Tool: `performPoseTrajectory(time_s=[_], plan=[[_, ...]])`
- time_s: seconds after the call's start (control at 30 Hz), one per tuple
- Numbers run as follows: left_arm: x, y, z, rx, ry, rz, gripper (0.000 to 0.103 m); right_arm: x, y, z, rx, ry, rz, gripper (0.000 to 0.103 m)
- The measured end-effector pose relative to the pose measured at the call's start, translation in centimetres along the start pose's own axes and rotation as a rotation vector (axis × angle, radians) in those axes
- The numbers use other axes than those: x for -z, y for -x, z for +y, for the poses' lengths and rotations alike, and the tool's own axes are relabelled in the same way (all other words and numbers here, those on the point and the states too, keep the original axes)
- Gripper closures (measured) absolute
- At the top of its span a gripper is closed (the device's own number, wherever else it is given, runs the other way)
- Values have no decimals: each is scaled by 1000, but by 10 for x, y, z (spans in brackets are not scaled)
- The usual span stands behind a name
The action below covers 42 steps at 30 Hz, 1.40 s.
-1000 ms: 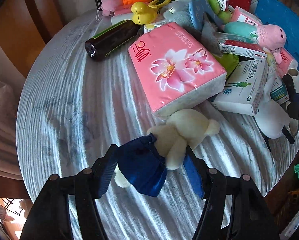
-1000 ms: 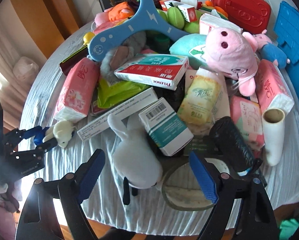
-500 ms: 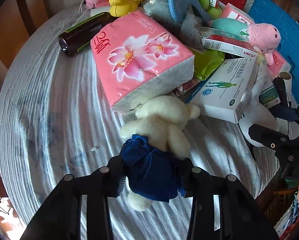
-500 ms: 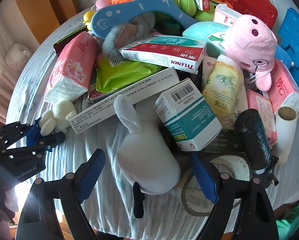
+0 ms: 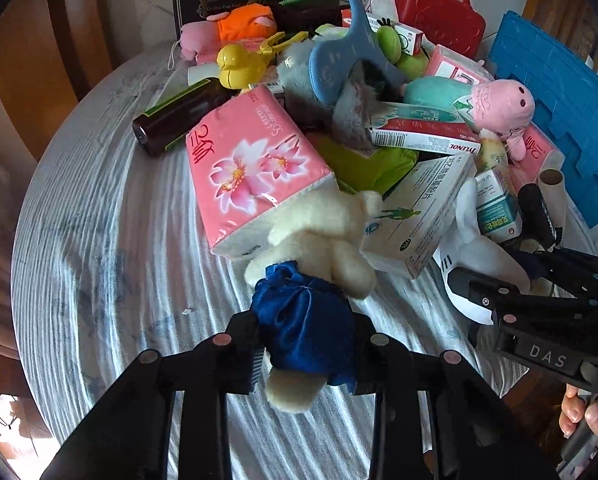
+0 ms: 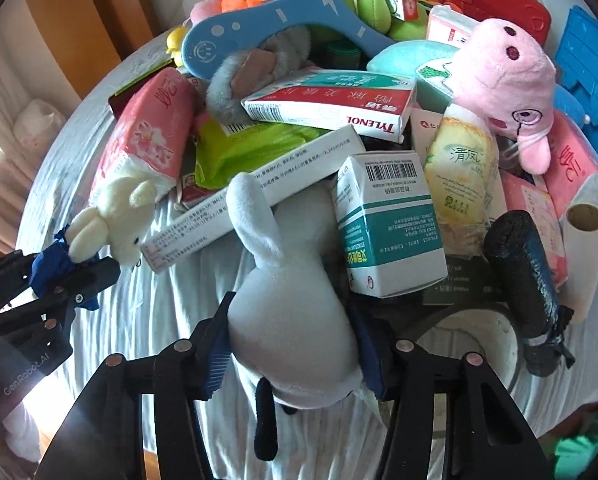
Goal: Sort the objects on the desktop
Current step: 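Grasp the cream plush in blue dress with the left tool while the right tool grasps the white rabbit plush, then carry the cream plush and white rabbit with both tools over the crate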
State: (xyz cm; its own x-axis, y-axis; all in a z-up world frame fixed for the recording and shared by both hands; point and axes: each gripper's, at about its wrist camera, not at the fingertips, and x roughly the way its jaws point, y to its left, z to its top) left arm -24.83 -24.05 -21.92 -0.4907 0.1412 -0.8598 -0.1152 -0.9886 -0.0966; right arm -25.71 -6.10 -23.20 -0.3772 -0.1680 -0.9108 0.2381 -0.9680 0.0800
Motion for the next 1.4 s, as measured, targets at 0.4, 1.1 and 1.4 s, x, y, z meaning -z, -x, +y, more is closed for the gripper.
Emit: performPoseTrajectory(time_s=[0.4,1.1,1.4], plan=[[-29,60,-19,-11,-4,-176,73,-23,81,0,-65,-23,-214,55],[-88,138,-114,9,-42,-424,73,-62,217,-41,-29,52,-536,55],[-118,159,-204,-48,14,-502,73,-67,268,-123,-51,98,-647,55]])
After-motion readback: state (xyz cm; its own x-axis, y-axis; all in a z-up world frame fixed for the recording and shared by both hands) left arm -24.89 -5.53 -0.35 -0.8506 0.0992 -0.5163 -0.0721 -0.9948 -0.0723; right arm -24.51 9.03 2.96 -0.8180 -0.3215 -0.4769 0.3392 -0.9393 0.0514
